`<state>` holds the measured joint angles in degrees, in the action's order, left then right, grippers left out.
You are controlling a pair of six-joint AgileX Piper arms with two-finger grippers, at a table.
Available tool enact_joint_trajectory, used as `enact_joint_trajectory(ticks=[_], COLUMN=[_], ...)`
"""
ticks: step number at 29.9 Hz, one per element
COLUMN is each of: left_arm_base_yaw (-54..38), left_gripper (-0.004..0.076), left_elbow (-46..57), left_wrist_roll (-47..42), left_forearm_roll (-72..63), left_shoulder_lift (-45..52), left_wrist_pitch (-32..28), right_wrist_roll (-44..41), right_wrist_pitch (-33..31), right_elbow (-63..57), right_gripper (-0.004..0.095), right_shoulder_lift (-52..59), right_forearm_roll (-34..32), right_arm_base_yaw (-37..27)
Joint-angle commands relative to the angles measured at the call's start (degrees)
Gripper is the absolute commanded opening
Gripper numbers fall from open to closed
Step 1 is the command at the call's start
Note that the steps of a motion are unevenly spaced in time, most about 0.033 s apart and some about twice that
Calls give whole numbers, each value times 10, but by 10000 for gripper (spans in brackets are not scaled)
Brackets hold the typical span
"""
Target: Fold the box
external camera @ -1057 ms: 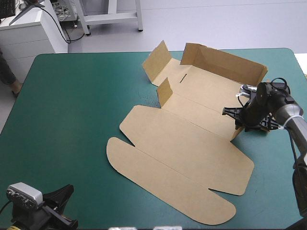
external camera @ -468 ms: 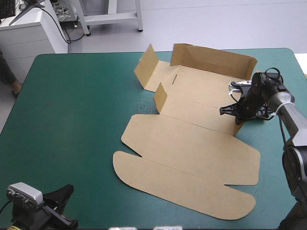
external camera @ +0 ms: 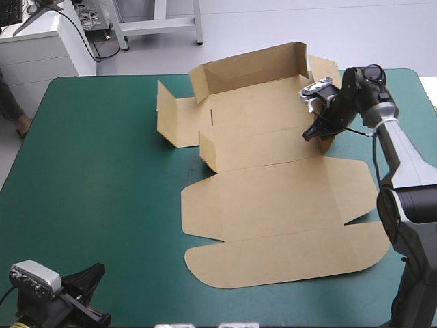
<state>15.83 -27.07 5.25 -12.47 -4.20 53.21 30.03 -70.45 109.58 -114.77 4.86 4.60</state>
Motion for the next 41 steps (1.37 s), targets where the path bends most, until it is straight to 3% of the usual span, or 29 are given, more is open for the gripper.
enact_joint_trajectory(ticks=[1, 11, 20, 27, 32, 41], left_arm_base_yaw=[4, 4, 4, 4, 4, 4], left_gripper=[-8, -8, -8, -8, -8, -8], left_elbow=[-16, -16, -16, -16, -15, -15], left_wrist_roll=[-1, -1, -1, -1, -1, 5], left_forearm_roll=[-9, -9, -9, -9, -9, -9], left_shoulder_lift=[-9, -9, -9, -9, -9, -9], left_wrist_pitch=[-41, -41, -41, -41, -42, -45], right_wrist_roll=[71, 190, 275, 285, 313, 359], right_wrist_pitch=[-11, -11, -13, -13, -12, -12], right_elbow=[56, 87, 81, 80, 80, 80], right_gripper=[-17, -17, -19, -19, -19, -20], right_shoulder_lift=[14, -2, -2, -2, -2, -22], right_forearm_roll=[4, -11, -55, -88, -28, -6], right_arm_base_yaw=[47, 168, 238, 244, 251, 264])
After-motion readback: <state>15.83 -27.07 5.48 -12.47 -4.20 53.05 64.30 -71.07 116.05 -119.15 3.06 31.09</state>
